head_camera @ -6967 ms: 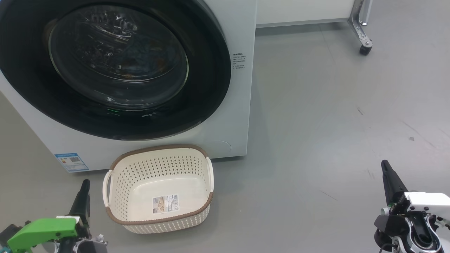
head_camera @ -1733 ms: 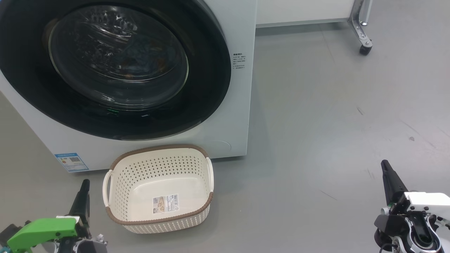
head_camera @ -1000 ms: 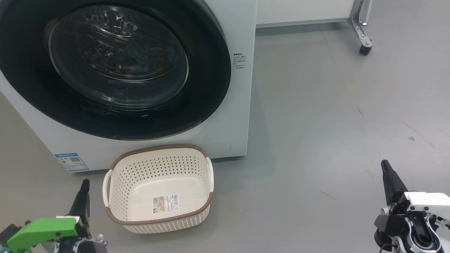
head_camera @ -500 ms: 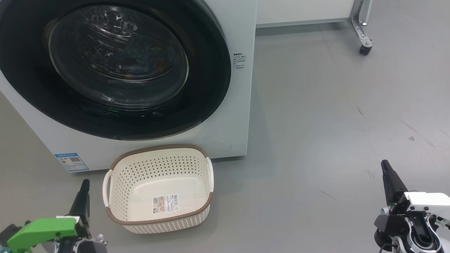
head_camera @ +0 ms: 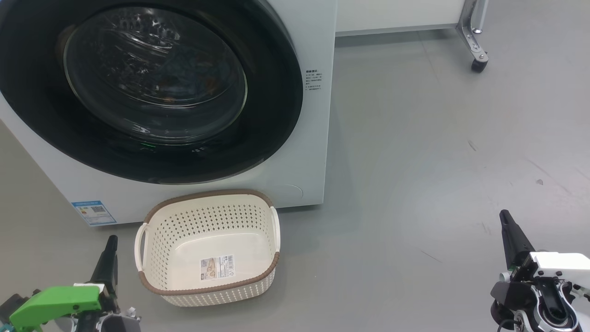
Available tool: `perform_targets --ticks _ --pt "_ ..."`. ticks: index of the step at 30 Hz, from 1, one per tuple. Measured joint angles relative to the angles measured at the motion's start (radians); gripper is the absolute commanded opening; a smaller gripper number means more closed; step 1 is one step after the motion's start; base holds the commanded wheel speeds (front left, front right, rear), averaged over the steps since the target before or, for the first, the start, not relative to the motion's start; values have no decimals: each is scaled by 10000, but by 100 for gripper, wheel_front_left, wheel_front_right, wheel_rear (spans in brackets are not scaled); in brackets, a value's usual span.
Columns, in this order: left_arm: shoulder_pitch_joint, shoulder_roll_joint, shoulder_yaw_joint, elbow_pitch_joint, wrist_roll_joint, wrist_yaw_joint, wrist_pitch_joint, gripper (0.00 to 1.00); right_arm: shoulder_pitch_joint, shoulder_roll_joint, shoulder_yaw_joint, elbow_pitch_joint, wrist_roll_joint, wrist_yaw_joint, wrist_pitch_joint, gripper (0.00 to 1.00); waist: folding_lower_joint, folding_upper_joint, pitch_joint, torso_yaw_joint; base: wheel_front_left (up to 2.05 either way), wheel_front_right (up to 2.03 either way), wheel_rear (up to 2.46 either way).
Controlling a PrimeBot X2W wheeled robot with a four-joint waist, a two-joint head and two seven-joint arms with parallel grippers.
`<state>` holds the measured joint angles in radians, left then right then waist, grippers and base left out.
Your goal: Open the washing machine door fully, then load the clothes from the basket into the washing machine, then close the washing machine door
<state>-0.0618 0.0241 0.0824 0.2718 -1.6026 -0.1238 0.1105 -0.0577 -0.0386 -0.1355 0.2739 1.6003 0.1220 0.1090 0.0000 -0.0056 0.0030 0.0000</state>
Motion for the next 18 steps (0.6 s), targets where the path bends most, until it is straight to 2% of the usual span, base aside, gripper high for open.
perform_targets --ticks 18 --pt "0 0 0 0 0 0 0 0 0 0 0 0 0 0 0 0 0 0 0 0 0 0 0"
